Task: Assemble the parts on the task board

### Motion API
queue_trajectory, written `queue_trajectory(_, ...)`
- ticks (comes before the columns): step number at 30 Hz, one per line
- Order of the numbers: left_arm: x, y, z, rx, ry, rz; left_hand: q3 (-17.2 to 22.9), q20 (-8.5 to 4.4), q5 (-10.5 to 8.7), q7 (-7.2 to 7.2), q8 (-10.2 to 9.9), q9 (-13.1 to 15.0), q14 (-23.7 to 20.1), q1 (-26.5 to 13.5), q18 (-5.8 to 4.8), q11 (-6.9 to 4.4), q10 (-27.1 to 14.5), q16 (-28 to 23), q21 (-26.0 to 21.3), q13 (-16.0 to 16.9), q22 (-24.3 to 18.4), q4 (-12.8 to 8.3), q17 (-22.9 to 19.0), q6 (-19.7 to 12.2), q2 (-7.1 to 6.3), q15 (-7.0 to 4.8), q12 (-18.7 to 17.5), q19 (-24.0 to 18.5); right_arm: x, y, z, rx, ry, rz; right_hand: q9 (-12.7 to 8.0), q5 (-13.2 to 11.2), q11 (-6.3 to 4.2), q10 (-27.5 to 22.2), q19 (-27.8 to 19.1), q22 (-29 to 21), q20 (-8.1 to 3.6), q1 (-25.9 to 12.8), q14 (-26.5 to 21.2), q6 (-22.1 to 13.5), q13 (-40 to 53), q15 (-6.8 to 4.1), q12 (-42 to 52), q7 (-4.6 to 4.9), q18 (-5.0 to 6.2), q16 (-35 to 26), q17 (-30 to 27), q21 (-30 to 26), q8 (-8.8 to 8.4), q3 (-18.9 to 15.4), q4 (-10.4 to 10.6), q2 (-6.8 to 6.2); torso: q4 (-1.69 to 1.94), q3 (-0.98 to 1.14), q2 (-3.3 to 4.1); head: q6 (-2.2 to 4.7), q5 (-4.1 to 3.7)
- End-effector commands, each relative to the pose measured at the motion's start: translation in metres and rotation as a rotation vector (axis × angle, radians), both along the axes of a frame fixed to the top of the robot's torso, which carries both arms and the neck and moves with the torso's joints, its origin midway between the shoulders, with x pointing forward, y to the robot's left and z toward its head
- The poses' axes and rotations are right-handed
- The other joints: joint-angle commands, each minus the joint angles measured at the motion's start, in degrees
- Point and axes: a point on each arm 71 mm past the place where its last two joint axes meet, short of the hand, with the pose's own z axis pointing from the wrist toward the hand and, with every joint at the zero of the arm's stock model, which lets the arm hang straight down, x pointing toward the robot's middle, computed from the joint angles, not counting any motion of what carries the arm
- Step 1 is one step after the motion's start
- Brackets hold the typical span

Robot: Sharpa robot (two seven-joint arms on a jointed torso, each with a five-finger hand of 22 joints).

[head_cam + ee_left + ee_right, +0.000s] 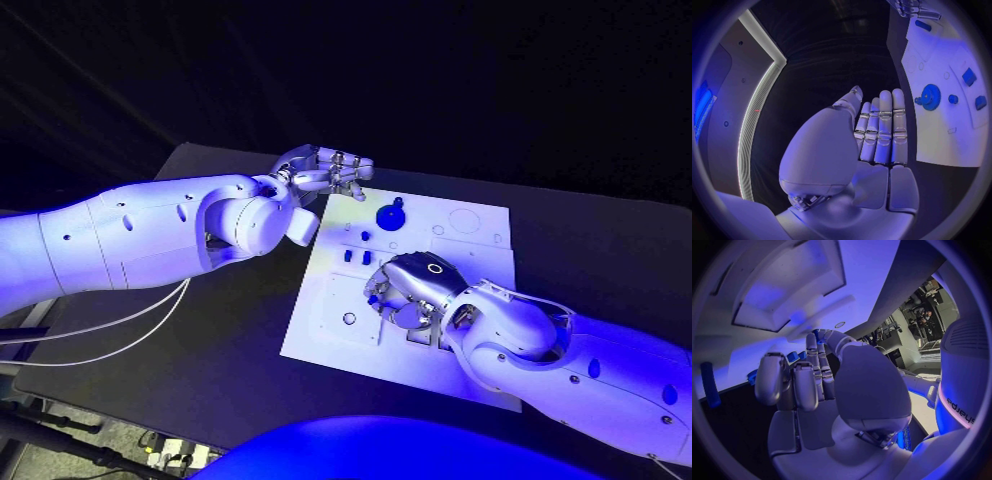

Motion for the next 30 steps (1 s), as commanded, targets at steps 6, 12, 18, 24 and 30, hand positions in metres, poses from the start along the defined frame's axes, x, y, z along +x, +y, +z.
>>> queue_trajectory(6, -0.001, -0.004, 0.001, -0.013, 0.003, -0.025, -0.3, 0.21, 0.00, 0.07, -0.1, -0.1, -0.4, 0.0, 0.61, -0.02, -0.6, -0.2, -0.3, 0.1, -0.1, -0.3, -0.1, -0.4, 0.60, 0.00, 0.4, 0.2, -0.001, 0.002, -0.004, -0.053, 0.011, 0.001, -0.1, -0.3, 0.32, -0.4, 0.1, 5.0, 0.28, -1.4, 2.9, -0.8, -0.2, -0.12, -0.8, 0.39, -0.97, 0.4, 0.1, -0.7, -0.42, -0.6, 0.6, -0.26, 0.01, -0.02, -0.02, -0.14, -0.07)
queue_trajectory(12, -0.001, -0.004, 0.001, -0.014, 0.003, -0.028, -0.3, 0.21, 0.00, 0.07, -0.1, -0.1, -0.4, 0.1, 0.61, -0.02, -0.6, -0.2, -0.3, 0.1, -0.1, -0.3, -0.1, -0.4, 0.61, -0.01, 0.4, 0.2, 0.000, 0.000, -0.004, -0.051, 0.007, -0.013, -1.1, 0.7, 1.91, -4.1, -0.3, 4.8, 1.18, -3.1, 2.8, -5.2, -0.9, 1.18, -2.5, 2.13, -0.93, 0.4, -0.1, -1.4, -1.25, -2.1, 1.4, -1.52, 0.01, -0.03, -0.01, -0.17, 0.01)
queue_trajectory(18, -0.001, -0.003, 0.001, -0.014, 0.006, -0.031, -0.3, 0.22, -0.01, 0.11, -0.1, -0.1, -0.5, 0.0, 0.60, 0.02, -0.7, -0.2, -0.4, 0.1, -0.1, -0.3, -0.1, -0.4, 0.63, 0.02, 0.4, 0.2, 0.001, -0.002, -0.003, -0.044, 0.003, -0.022, -1.6, 0.7, 2.51, -5.5, -0.5, 4.6, 1.71, -3.2, 2.7, -7.1, -0.9, 1.66, -2.5, 2.75, -0.78, 0.3, -0.3, -2.0, -1.20, -2.8, 1.5, -1.72, -0.01, 0.02, 0.00, -0.15, 0.02)
queue_trajectory(24, -0.001, -0.003, 0.001, -0.014, 0.007, -0.033, -0.4, 0.23, -0.01, 0.13, -0.1, -0.1, -0.5, 0.0, 0.59, 0.05, -0.8, -0.2, -0.4, 0.1, -0.2, -0.3, -0.1, -0.5, 0.64, 0.05, 0.4, 0.2, -0.001, -0.006, -0.001, -0.026, -0.006, -0.030, -1.9, -0.1, 2.79, -6.2, -0.8, 4.4, 2.02, -3.3, 2.6, -8.3, -0.9, 1.91, -2.2, 3.12, -0.65, 0.3, -0.5, -2.5, -1.20, -3.5, 1.6, -1.89, 0.05, 0.02, 0.00, -0.10, -0.11)
queue_trajectory(30, -0.001, -0.002, 0.001, -0.013, 0.008, -0.031, -0.4, 0.23, -0.01, 0.13, -0.1, -0.1, -0.5, 0.0, 0.59, 0.05, -0.8, -0.2, -0.4, 0.1, -0.2, -0.3, -0.1, -0.5, 0.64, 0.05, 0.4, 0.2, -0.006, -0.017, 0.010, -0.004, -0.017, -0.041, -1.9, -0.1, 2.78, -6.2, -0.7, 4.5, 2.06, -3.3, 2.5, -8.2, -0.9, 1.93, -2.1, 3.10, -0.67, 0.2, -0.6, -2.4, -1.09, -3.6, 1.6, -1.85, -0.07, 0.01, -0.05, -0.07, -0.20)
